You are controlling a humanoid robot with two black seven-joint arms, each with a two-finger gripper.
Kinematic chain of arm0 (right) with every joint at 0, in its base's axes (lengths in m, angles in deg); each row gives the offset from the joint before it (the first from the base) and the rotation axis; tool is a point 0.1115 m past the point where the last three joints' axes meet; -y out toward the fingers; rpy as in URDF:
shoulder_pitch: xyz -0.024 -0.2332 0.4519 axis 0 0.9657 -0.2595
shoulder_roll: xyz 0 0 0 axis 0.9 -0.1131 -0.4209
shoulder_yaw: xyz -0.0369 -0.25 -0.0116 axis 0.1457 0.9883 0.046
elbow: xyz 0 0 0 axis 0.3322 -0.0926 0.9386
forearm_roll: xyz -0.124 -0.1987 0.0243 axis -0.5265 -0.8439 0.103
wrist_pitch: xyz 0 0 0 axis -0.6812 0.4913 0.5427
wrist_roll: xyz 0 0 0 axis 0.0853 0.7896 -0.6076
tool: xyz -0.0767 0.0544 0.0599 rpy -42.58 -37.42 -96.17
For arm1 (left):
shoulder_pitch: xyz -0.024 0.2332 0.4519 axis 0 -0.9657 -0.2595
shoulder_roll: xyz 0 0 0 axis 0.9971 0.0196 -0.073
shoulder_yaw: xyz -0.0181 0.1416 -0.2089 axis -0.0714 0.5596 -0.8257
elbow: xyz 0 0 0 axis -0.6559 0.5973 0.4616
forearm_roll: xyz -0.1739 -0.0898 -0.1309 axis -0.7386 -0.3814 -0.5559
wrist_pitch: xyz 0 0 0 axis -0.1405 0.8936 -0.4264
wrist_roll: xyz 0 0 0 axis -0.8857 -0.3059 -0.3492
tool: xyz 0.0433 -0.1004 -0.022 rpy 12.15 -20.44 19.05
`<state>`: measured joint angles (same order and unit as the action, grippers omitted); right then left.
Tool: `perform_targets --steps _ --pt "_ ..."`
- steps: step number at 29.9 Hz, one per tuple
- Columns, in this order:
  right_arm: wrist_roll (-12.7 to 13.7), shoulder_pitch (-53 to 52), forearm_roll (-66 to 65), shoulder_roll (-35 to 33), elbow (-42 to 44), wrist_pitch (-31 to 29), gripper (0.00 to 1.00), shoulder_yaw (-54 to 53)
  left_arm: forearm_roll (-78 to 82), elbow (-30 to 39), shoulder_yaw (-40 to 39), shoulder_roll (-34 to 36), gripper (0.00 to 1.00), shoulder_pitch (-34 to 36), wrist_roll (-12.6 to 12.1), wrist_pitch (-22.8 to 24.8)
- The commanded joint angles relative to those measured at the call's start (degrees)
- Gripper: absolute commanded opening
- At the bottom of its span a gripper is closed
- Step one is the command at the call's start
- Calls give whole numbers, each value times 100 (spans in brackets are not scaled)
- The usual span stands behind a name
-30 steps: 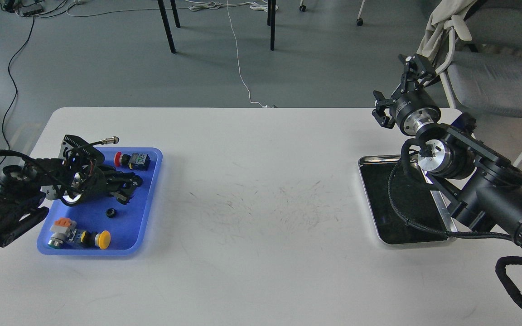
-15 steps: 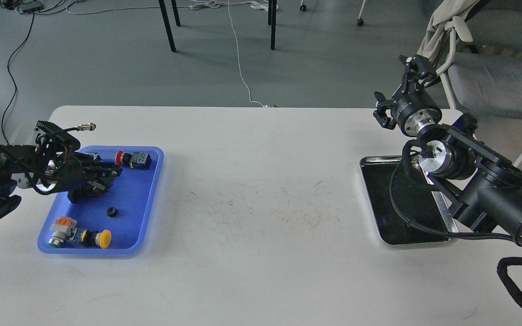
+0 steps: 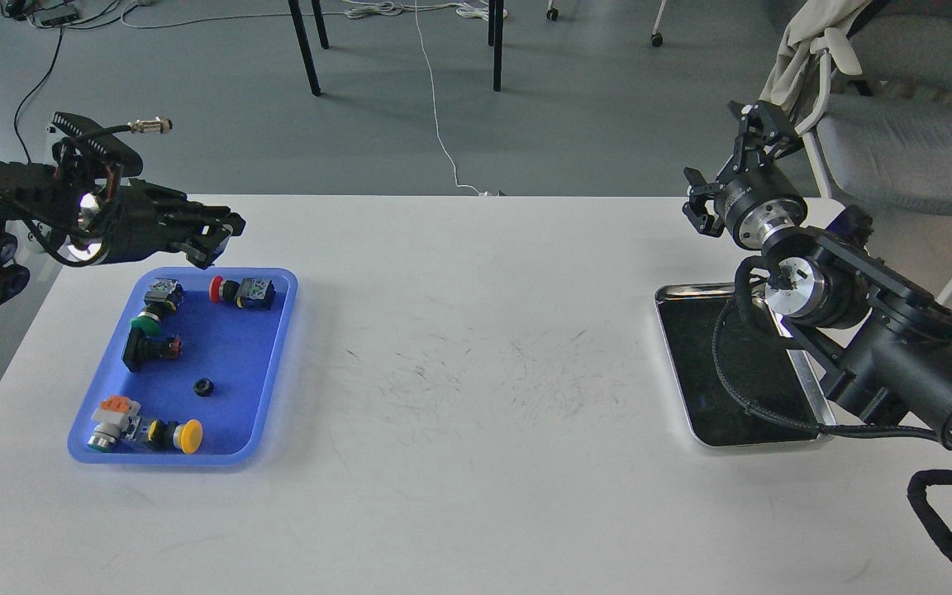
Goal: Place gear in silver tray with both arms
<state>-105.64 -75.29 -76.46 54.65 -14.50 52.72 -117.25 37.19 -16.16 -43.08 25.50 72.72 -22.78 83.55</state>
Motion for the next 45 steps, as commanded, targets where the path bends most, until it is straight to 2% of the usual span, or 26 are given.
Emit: perform_targets --steps 1,8,13,26,31,45 --pt "0 -38 -6 -9 0 0 99 -1 34 626 1 -76 7 122 1 73" --pt "9 -153 -6 -70 9 18 99 8 122 724 9 -1059 7 332 1 214" --pt "9 -179 -6 -105 9 106 99 8 157 531 62 -1816 7 421 1 240" --pt "44 -548 -24 -193 79 123 99 113 131 -1323 299 -4162 7 105 1 232" --pt "44 -671 -32 -211 325 115 99 237 114 -1368 299 -4454 7 -27 1 249" --pt "53 -864 -32 -211 369 123 99 404 131 -1570 352 -4454 7 -150 1 240"
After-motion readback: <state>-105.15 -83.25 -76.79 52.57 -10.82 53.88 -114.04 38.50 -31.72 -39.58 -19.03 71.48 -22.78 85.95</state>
